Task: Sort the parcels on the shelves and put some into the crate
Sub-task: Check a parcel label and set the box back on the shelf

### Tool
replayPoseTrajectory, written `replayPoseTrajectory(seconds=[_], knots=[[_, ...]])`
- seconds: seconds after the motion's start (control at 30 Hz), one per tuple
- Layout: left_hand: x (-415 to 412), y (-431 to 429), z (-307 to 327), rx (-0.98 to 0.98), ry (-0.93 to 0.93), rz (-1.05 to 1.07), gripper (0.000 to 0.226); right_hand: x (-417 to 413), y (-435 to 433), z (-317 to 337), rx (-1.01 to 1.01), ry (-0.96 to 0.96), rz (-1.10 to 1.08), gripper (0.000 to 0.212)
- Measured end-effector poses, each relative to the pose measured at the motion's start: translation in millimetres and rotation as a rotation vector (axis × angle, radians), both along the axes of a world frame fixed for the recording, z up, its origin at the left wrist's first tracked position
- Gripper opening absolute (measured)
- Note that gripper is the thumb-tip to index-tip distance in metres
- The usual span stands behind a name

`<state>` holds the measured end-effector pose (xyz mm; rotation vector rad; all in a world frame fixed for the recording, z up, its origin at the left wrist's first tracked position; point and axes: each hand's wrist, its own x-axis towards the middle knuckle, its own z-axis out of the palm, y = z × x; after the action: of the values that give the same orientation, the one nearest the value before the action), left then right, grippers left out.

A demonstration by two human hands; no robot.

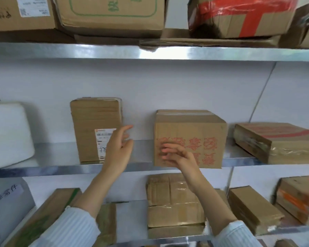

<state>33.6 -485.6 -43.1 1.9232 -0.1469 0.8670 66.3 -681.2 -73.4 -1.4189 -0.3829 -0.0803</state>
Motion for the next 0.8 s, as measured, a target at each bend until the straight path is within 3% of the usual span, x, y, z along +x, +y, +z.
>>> replayPoseTrajectory(seconds=[0.23,0.37,0.47,0.53,0.63,0.7,0.8], knots=[[9,-72,1,-0.033,0.11,0.029,0.039,-2,-103,2,-0.04,-0.085,-0.113,0.028],[29,-89,23,-0.206,0.192,0.069,0.041,7,-138,5,0.14,-0.129,-0.427,0.022],[52,-94,45,-0.301,0.274,0.061,0.04,26,-149,13,0.225,0.01,-0.596,0.018],[63,-95,58,-0.354,0.304,0.075,0.031,40,-150,21,0.232,0.115,-0.545,0.016],[82,-92,76,-0.396,0.372,0.065,0.026,55,-144,37,0.161,0.216,-0.383,0.052],[92,-89,79,-0.409,0.481,0.015,0.029,61,-137,50,0.106,0.264,-0.266,0.064],[101,-84,71,-0.393,0.628,-0.038,0.043,64,-129,67,0.033,0.319,-0.152,0.046]])
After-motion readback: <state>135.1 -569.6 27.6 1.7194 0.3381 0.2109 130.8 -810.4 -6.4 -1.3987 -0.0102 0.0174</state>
